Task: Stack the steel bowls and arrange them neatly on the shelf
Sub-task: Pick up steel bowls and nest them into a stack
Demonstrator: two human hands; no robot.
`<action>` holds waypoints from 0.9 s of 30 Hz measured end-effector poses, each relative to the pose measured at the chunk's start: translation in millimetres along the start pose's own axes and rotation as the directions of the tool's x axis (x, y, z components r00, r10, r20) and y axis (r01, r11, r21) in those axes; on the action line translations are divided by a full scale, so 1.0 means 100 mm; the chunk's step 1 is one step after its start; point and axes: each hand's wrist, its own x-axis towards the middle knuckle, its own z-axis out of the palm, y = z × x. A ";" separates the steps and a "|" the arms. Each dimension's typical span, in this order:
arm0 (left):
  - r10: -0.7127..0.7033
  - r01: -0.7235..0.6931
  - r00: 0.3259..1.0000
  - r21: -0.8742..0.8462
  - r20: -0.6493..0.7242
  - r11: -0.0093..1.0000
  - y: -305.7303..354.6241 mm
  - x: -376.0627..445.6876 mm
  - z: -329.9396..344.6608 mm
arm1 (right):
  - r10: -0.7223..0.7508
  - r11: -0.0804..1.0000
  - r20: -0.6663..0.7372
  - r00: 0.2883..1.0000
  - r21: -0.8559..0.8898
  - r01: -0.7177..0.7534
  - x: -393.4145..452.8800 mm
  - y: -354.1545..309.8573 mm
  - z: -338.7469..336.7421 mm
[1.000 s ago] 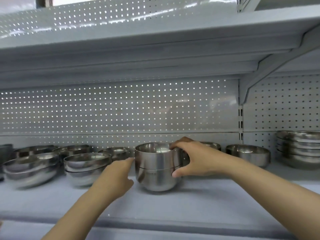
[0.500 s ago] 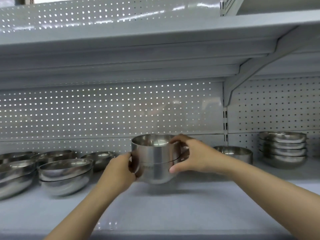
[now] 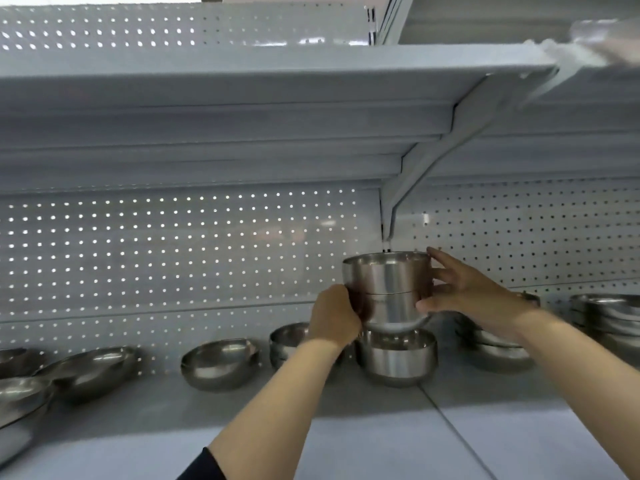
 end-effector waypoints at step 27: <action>-0.051 0.011 0.981 0.208 0.186 0.978 -0.18 -0.03 0.40 | 0.027 0.997 0.000 1.000 0.067 -0.027 0.13 0.69 0.02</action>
